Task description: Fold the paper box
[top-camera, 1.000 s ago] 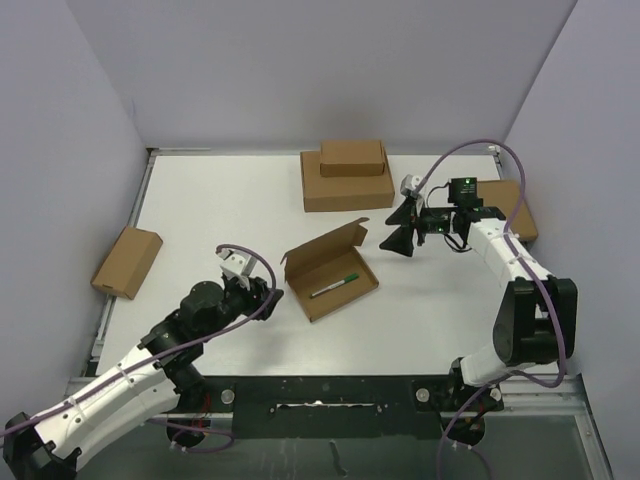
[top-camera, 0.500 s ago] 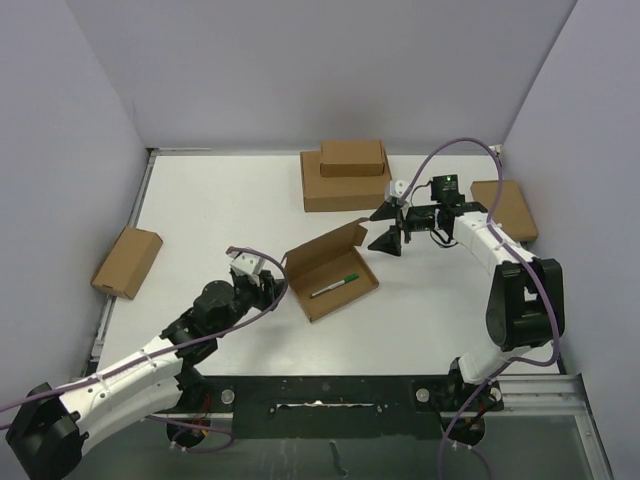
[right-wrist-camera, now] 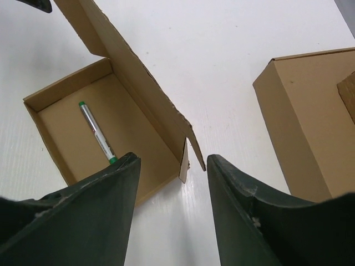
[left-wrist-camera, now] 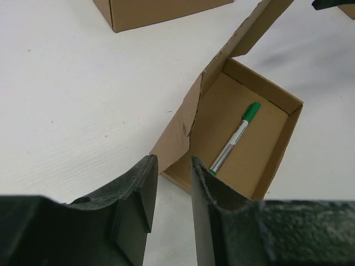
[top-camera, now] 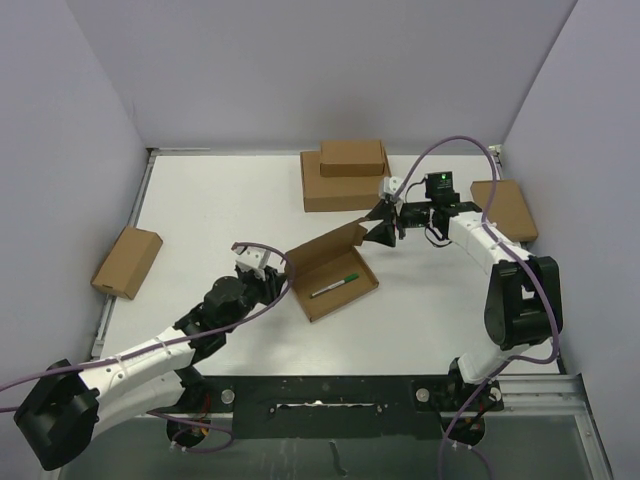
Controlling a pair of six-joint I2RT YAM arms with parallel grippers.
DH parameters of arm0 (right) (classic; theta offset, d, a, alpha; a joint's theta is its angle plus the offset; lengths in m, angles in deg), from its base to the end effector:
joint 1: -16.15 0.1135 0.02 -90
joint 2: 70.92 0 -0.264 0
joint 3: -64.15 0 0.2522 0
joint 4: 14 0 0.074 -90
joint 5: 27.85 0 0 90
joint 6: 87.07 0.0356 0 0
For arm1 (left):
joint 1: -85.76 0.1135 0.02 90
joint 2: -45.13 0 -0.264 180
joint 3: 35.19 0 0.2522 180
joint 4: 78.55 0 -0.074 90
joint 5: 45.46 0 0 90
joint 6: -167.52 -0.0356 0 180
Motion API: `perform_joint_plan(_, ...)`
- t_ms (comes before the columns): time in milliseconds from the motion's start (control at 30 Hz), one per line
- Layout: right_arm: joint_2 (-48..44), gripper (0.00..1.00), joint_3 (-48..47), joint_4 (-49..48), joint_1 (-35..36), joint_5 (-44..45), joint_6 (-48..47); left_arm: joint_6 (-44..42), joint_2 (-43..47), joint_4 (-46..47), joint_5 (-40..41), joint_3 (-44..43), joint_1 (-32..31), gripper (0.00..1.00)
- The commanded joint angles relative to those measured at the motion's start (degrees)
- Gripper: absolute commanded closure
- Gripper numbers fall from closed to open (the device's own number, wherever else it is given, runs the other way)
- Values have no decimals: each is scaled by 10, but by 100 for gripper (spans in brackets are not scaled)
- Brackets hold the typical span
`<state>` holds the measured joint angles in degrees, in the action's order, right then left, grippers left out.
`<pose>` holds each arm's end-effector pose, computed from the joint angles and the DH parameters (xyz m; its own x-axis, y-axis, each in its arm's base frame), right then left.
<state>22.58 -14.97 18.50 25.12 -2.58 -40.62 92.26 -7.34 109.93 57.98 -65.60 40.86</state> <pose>0.3322 0.0850 0.2493 -0.0560 -0.3066 -0.9502 -0.9875 0.1573 0.0075 0.1464 -0.1343 0.2026 -0.2948 -0.0556 -0.9539 0.4669 0.8627 -0.1945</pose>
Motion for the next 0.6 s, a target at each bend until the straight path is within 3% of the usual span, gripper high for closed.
perform_joint_plan(0, 9, 49, -11, -29, 1, 13, 19, 22, 3, 42, 18, -17, -2, 72)
perform_joint_plan(267, 21, 58, -7, -37, 9, 27, 30, 40, -5, 41, 20, -22, -2, 73)
perform_joint_plan(567, 23, 81, -5, -42, 19, 39, 41, 58, -31, 46, 17, -36, -2, 78)
